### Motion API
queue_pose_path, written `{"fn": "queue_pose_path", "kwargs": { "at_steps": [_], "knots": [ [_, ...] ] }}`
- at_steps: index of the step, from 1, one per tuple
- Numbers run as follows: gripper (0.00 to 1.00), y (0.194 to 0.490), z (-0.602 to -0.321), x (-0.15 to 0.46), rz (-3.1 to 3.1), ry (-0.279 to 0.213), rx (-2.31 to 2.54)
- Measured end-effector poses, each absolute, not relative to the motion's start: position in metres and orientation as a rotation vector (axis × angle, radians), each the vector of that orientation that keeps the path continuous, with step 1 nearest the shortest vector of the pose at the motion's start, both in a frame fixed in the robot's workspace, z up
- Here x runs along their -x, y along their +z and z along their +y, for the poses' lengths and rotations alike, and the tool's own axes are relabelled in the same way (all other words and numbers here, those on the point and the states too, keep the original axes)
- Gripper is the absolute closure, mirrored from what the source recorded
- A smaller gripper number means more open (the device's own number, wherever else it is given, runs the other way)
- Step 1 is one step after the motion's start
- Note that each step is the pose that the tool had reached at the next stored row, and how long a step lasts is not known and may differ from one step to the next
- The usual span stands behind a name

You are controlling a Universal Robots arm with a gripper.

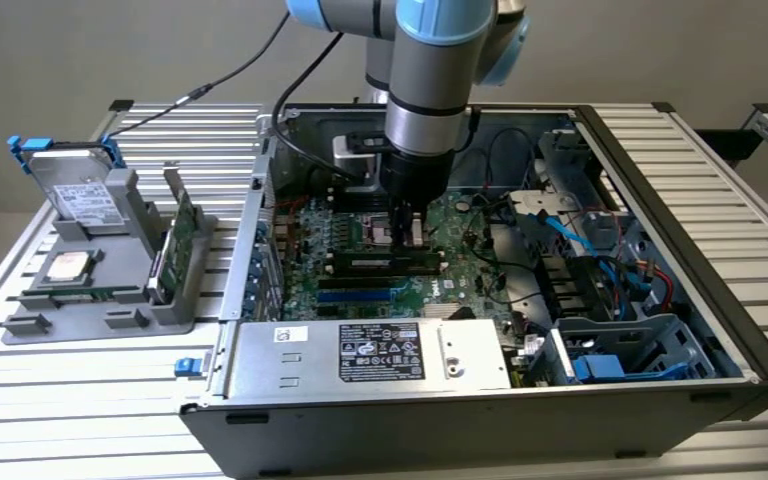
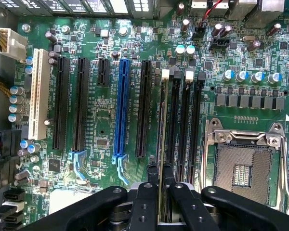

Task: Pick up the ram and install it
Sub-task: 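Insert the ram into the slot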

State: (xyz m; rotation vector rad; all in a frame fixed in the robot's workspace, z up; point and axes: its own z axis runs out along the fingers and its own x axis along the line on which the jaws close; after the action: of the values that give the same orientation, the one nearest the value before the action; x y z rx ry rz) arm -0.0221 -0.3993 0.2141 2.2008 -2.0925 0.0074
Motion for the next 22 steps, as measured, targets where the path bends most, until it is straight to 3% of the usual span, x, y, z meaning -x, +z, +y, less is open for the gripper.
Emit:
{"fn": "queue_pose_path", "kwargs": {
  "at_steps": [11, 13, 17, 22],
  "knots": [
    [0.83, 0.213, -0.399, 0.022, -2.092, 0.007, -2.201],
    [0.77, 0.213, -0.399, 0.022, -2.092, 0.008, -2.201],
    [0.53, 0.214, -0.399, 0.022, -2.093, 0.007, -2.201],
    [0.47, 0.223, -0.399, 0.024, -2.093, 0.007, -2.201]
  ]
}}
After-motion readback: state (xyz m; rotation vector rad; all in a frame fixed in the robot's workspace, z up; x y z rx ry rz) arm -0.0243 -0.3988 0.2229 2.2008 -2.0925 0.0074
